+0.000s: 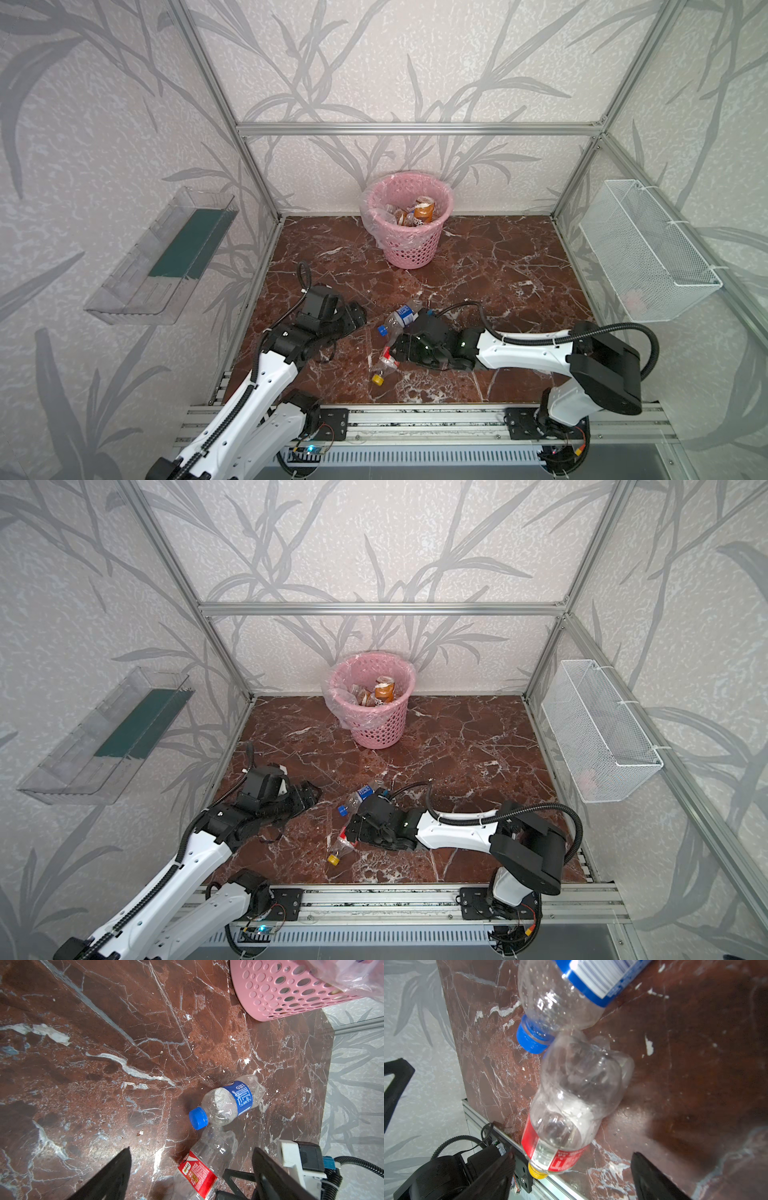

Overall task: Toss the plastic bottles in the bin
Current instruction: 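Lower the right gripper onto the red-label bottle and close on it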

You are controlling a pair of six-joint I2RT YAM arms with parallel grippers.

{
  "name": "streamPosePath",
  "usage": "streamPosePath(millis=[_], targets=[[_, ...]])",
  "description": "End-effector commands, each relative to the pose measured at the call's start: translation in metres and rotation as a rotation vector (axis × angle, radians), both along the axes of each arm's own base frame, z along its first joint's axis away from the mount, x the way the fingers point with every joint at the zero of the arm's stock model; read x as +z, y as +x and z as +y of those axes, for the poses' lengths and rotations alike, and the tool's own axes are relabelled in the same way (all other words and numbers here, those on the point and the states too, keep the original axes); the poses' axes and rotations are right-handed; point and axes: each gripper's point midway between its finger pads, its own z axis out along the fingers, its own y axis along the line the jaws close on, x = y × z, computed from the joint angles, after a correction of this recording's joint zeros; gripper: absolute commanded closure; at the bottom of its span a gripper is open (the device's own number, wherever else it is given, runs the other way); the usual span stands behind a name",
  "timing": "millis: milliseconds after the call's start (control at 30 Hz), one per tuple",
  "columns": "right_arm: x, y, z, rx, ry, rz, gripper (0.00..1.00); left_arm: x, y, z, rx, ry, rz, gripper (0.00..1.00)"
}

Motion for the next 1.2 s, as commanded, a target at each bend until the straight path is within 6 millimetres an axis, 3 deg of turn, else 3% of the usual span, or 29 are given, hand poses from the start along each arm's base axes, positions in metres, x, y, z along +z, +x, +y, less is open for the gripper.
streamPosePath(millis=[0, 600, 633, 800, 1100, 1167], targets=[[0.008, 0.001, 0.015, 0.009, 0.035, -0.001, 0.12, -0.003, -0.004, 0.004, 0.003, 0.01, 0.012, 0.1], [-0.005, 0.008, 0.023, 0.017, -0.018, 0.01, 0.12, -0.007, -0.007, 0.007, 0.012, 0.007, 0.016, 0.1], [-0.016, 0.008, 0.021, 0.018, -0.046, 0.019, 0.13, -0.008, -0.007, 0.007, 0.012, 0.007, 0.019, 0.1], [-0.025, 0.011, 0.013, 0.021, -0.108, 0.019, 0.17, -0.007, -0.007, 0.007, 0.013, 0.004, 0.019, 0.1], [-0.035, 0.007, -0.018, 0.028, -0.223, 0.024, 0.28, -0.008, -0.006, 0.007, 0.016, -0.001, 0.018, 0.1], [-0.029, 0.006, -0.026, 0.019, -0.225, 0.012, 0.3, -0.009, -0.006, 0.007, 0.018, -0.002, 0.017, 0.1]])
